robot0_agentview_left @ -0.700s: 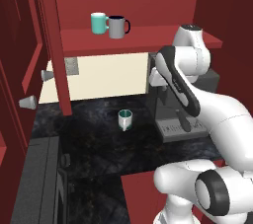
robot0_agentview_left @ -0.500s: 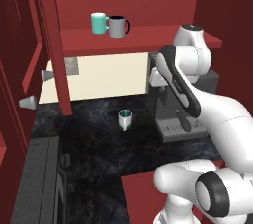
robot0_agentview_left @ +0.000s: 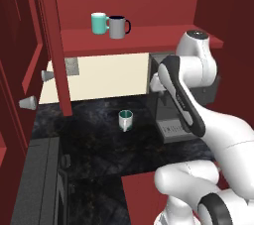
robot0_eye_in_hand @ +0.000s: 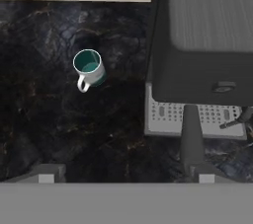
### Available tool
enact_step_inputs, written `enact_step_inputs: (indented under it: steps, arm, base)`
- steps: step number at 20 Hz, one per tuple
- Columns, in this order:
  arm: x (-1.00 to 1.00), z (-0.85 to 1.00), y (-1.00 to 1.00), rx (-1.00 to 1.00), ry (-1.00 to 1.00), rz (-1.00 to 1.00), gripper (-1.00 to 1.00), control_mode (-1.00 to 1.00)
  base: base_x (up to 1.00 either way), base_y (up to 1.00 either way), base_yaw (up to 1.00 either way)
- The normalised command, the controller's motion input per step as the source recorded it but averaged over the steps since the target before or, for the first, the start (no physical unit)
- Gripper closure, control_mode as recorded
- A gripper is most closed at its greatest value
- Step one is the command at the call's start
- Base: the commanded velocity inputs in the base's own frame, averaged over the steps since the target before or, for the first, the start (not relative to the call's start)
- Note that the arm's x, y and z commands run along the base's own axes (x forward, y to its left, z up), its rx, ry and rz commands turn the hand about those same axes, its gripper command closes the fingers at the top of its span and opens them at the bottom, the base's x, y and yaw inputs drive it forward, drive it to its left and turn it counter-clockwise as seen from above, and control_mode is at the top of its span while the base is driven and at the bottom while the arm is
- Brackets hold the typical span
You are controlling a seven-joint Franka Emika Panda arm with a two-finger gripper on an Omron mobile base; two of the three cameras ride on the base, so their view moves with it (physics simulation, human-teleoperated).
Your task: Pick the mug on the counter and place it in the cabinet with the handle facing the right, like the mugs already inside.
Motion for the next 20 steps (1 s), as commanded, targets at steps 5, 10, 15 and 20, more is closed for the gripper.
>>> enact_step_inputs:
  steps: [5, 10, 15, 20]
  arm:
    - [-0.05, -0.08, 0.14, 0.00, -0.11, -0.05, -1.00, -1.00]
    - [0.00, -0.14, 0.21, 0.00, -0.08, -0.08, -1.00, -1.00]
    - [0.00, -0.21, 0.21, 0.00, -0.04, -0.07, -1.00, -1.00]
    - [0.00, -0.27, 0.14, 0.02, 0.00, -0.04, -1.00, -1.00]
  base:
    - [0.00, 0.00, 0.00]
    - [0.00, 0.00, 0.00]
    - [0.00, 0.00, 0.00]
    - [0.00, 0.00, 0.00]
